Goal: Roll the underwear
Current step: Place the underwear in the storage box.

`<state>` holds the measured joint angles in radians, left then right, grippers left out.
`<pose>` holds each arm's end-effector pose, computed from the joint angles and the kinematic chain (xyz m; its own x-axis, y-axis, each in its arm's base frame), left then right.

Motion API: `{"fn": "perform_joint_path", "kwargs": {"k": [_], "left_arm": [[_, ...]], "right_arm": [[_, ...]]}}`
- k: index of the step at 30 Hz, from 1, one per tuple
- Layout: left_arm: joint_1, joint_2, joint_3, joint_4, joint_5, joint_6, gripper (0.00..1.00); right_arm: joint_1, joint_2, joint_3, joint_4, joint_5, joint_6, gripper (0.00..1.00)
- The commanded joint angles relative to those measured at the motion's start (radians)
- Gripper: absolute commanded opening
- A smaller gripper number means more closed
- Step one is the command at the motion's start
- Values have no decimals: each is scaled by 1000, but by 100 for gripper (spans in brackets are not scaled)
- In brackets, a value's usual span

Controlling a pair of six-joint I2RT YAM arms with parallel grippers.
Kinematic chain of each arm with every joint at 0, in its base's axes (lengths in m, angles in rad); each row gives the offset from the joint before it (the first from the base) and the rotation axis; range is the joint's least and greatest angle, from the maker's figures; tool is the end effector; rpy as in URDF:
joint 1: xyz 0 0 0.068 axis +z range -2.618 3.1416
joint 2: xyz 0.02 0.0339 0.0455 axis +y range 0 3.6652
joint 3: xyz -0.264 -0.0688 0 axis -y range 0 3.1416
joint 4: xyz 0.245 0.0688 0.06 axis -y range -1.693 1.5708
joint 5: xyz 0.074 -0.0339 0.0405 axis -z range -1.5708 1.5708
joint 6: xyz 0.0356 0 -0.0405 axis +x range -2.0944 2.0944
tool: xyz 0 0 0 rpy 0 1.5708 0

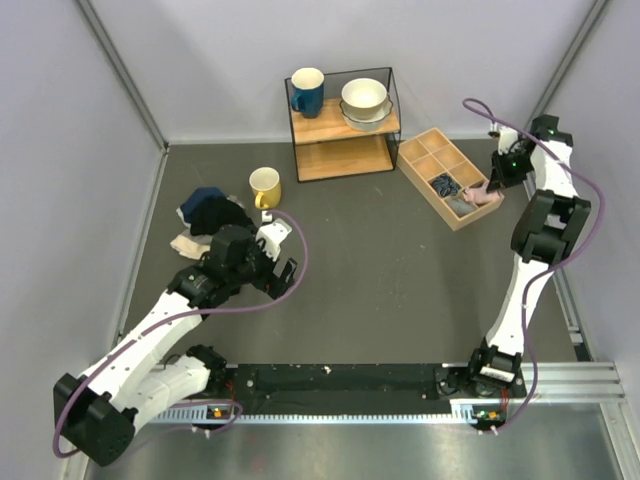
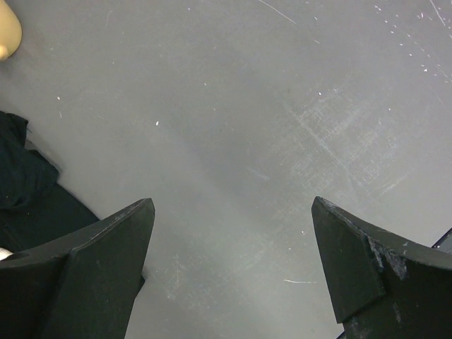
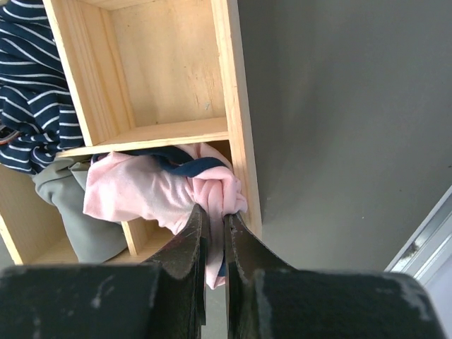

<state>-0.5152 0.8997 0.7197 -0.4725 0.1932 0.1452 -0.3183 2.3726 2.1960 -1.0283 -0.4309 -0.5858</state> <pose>0.1656 -0.1016 0.2693 -0.4336 0.4087 -0.8031 0.6863 0.7274 -0.0004 0.4791 -0.1422 0.2138 -0.8178 -0.2594 -0.5138 -0.3717 0.9196 0.1272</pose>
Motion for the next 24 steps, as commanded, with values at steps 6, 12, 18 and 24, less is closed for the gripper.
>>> {"fn": "perform_joint_path", "kwargs": {"k": [6, 12, 18, 24], "left_arm": [[1, 4, -2, 37, 9, 11, 99], [0, 1, 3, 35, 22, 14, 99], [0, -5, 9, 31, 38, 13, 99], [0, -27, 11, 29, 46, 13, 99]], "right_arm": [[70, 111, -33, 27, 300, -92, 0], [100, 128, -51, 43, 428, -95, 0], [101, 30, -96, 42, 408, -82, 19], [102, -102, -104, 33, 374, -65, 33]]}}
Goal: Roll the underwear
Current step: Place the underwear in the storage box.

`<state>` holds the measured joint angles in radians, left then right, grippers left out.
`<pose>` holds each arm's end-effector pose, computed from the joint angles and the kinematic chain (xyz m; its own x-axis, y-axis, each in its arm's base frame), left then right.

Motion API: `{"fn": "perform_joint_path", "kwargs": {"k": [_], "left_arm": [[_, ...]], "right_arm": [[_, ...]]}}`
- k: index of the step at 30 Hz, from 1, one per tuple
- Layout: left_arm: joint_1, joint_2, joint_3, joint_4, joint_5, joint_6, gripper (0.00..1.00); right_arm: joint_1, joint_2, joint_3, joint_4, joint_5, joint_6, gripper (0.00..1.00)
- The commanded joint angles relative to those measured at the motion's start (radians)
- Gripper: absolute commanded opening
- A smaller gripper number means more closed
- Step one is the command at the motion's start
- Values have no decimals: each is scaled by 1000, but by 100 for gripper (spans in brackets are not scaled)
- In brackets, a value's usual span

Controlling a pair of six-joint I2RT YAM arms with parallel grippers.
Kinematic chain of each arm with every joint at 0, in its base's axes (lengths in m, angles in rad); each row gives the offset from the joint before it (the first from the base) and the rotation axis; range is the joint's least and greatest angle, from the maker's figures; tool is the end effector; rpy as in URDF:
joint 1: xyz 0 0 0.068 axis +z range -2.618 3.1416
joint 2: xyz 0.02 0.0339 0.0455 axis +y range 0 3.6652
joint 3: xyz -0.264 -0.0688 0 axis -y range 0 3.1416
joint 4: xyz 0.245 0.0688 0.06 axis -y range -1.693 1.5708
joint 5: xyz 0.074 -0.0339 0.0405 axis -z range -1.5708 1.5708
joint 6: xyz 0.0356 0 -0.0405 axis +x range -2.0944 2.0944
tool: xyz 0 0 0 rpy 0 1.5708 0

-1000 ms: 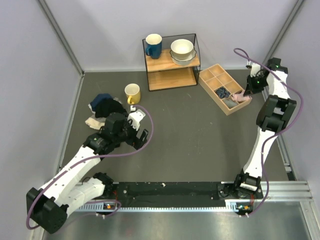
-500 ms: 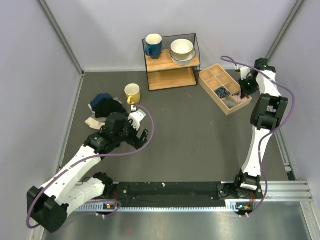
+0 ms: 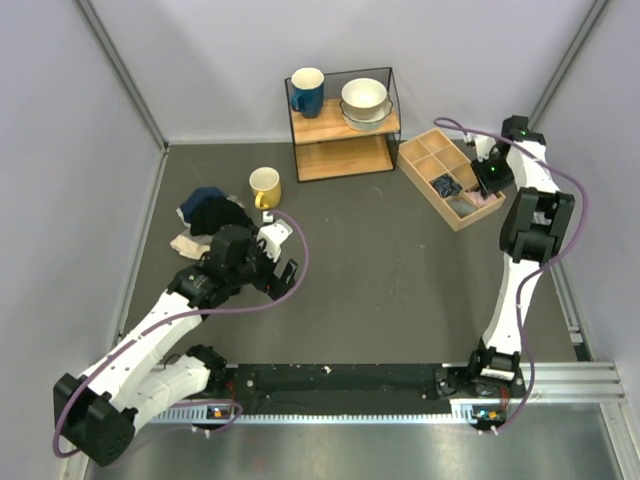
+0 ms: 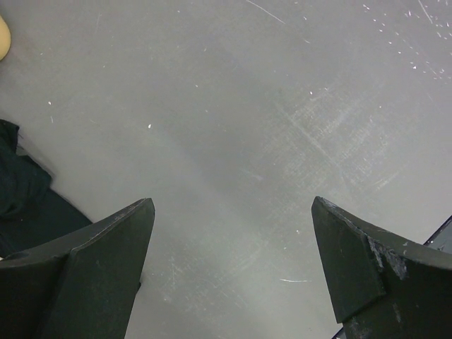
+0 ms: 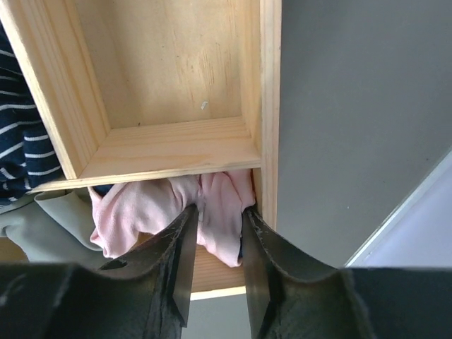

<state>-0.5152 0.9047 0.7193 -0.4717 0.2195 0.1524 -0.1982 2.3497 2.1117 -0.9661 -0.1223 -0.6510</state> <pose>0.1657 -0.1027 0.2685 -0.4296 0.4135 -0.8028 0.7043 0.7098 -0.0113 0.4880 -0.0936 0.1999 -0.8205 -0.4487 -0.3542 -0.4333 0.8923 -0.1267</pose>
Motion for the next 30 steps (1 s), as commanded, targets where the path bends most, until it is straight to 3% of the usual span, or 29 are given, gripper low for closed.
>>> {"fn": "perform_joint_path", "kwargs": {"k": [1, 14, 19, 30], "left_arm": [[0, -39, 11, 28, 20, 7, 99], [0, -72, 14, 27, 43, 9, 99], [0, -73, 12, 28, 44, 10, 99], [0, -66, 9, 30, 32, 9, 99]], "right_arm": [[-17, -90, -18, -31, 64, 4, 34], [-7, -199, -4, -62, -17, 51, 43], [-3, -176, -7, -75, -102, 77, 18], [20, -6, 33, -92, -112, 114, 14]]}}
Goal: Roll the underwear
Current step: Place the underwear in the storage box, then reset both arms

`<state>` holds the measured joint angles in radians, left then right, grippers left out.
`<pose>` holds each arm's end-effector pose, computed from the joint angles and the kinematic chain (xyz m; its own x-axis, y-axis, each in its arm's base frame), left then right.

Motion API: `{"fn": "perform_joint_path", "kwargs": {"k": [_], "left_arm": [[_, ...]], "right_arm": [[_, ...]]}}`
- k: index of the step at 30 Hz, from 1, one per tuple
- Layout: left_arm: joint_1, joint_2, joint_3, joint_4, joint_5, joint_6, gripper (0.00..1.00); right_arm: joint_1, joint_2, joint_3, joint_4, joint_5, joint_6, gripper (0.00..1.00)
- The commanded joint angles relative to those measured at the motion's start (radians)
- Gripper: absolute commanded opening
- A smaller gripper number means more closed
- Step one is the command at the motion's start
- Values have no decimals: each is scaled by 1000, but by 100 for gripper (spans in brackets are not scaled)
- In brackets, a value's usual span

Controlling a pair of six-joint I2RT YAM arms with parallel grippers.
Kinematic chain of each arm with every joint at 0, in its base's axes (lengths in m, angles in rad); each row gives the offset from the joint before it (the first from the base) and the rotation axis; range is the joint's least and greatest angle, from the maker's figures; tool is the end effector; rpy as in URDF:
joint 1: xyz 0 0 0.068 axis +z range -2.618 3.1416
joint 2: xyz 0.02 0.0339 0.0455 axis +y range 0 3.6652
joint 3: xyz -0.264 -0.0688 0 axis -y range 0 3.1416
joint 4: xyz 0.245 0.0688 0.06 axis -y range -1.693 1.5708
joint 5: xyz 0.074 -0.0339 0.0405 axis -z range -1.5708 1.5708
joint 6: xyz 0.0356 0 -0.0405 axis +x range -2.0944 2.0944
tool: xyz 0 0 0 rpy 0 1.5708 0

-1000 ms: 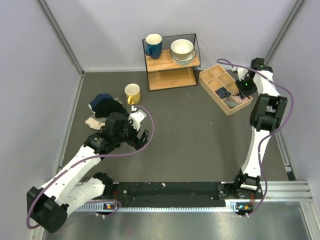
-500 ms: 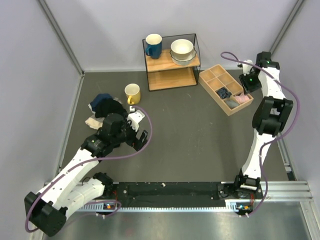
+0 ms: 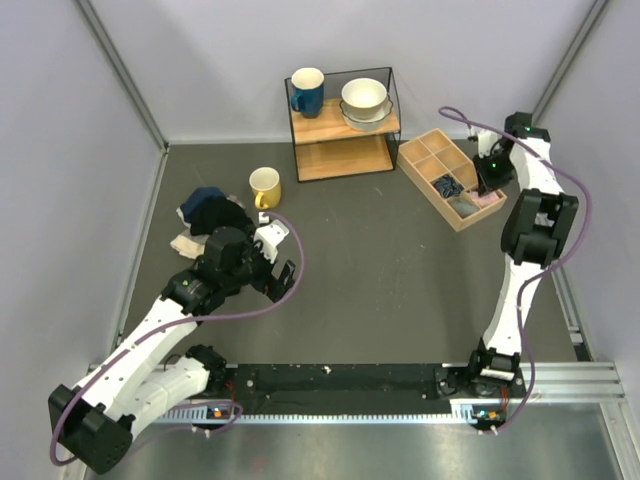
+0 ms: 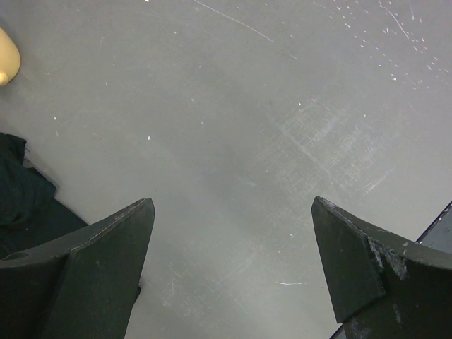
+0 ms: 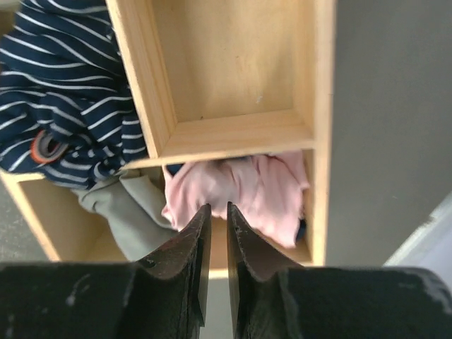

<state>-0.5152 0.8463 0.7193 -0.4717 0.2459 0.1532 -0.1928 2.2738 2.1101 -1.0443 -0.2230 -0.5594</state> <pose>0.1570 -0.0988 0.2785 -0.3850 0.3881 -0.8373 0.7201 0.6938 -0.0095 0.4734 -0.0844 0.2325 -0.8360 -0.3641 -0.4105 -0.3939 0.9191 -0.0131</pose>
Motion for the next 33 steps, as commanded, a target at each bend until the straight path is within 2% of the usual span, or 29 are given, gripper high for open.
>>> {"fn": "perform_joint_path", "kwargs": {"k": [1, 5, 15, 18, 22, 26, 28, 31, 32, 33], "left_arm": [[0, -7, 9, 30, 4, 9, 99], [0, -9, 8, 30, 3, 8, 99], [1, -32, 23, 34, -59, -49, 99], [1, -50, 34, 36, -80, -76, 99], [1, -99, 71, 18, -86, -147, 99], [3, -177, 106, -2, -80, -257, 99], [3, -229, 109, -8, -70, -276, 99], [3, -299, 109, -22, -89, -317, 99], [3, -321, 115, -28, -99, -320, 99], [3, -332, 118, -50, -102, -322, 99]], "right_arm": [[18, 81, 34, -14, -7, 23, 14], [18, 105, 33, -13, -1, 21, 14], [4, -134, 16, -13, -36, 1, 18], [6, -270, -65, -2, -134, -4, 21], [15, -456, -226, 55, -350, 27, 26], [23, -686, -454, 214, -453, 95, 43], [23, -812, -513, 285, -486, 118, 49], [23, -942, -616, 348, -533, 139, 68], [23, -974, -636, 363, -550, 148, 79], [21, -1020, -656, 380, -577, 168, 84]]}}
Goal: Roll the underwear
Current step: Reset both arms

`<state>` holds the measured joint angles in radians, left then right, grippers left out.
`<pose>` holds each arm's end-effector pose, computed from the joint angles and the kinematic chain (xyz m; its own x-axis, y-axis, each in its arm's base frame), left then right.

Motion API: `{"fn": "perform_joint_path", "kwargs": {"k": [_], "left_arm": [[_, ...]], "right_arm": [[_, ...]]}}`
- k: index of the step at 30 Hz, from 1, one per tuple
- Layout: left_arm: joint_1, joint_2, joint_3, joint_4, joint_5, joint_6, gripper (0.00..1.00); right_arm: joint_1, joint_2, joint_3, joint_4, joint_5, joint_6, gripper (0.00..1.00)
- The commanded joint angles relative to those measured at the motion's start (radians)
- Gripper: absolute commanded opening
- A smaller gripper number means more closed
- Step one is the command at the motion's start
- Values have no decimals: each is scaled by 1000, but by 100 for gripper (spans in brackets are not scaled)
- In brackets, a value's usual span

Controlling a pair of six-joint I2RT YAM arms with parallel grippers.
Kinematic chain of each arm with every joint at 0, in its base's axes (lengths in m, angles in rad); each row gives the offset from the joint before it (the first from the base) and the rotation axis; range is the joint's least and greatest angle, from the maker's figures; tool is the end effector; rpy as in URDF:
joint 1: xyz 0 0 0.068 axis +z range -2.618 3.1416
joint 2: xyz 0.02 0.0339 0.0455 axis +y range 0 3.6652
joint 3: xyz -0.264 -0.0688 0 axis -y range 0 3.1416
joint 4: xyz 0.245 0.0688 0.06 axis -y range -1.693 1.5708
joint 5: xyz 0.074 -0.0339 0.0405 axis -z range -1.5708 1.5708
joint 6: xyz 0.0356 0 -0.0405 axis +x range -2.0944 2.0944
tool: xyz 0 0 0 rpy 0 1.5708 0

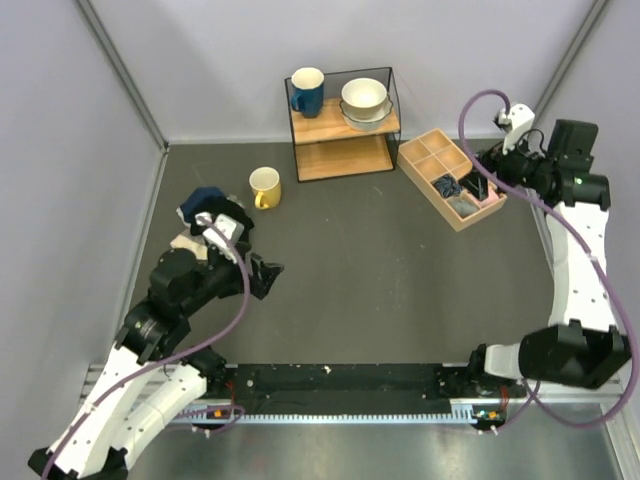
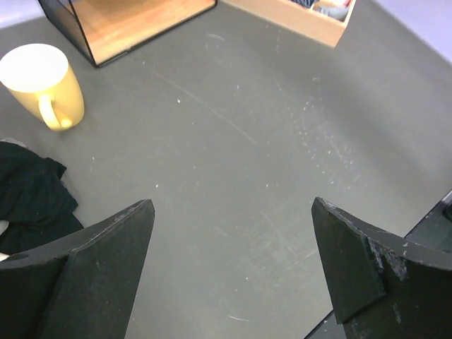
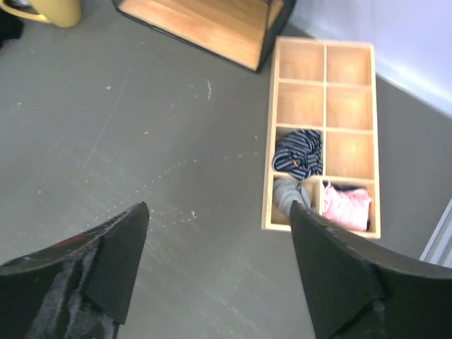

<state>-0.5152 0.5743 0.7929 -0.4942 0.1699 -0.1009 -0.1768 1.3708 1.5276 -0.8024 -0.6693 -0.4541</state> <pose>0.1097 -0.0690 0.3389 -0.2988 0.0551 -0.9527 0.6002 0.7871 -0.1427 0.2811 -0.0278 0.4084 -0.3788 -0.2818 -0.8815 -0.5743 0.8185 -0.0149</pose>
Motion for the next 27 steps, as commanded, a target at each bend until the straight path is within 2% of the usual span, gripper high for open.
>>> {"fn": "perform_joint_path", "kwargs": {"k": [1, 7, 12, 15, 27], "left_arm": [[3, -70, 49, -38, -26, -72, 99], [3, -137, 80, -101, -52, -92, 99], [3, -171, 104, -119, -81, -94, 99], [3, -177, 120, -129, -89, -94, 99], [3, -70, 158, -106, -153, -69, 99]], "right_arm": [[7, -142, -101, 150, -145, 110, 97], [7, -235, -150, 226, -152, 365, 99], [7, -320, -213, 337, 12, 500, 99], [7, -355, -225, 342, 91, 570, 99], [7, -437, -371, 385, 134, 552, 99]]}}
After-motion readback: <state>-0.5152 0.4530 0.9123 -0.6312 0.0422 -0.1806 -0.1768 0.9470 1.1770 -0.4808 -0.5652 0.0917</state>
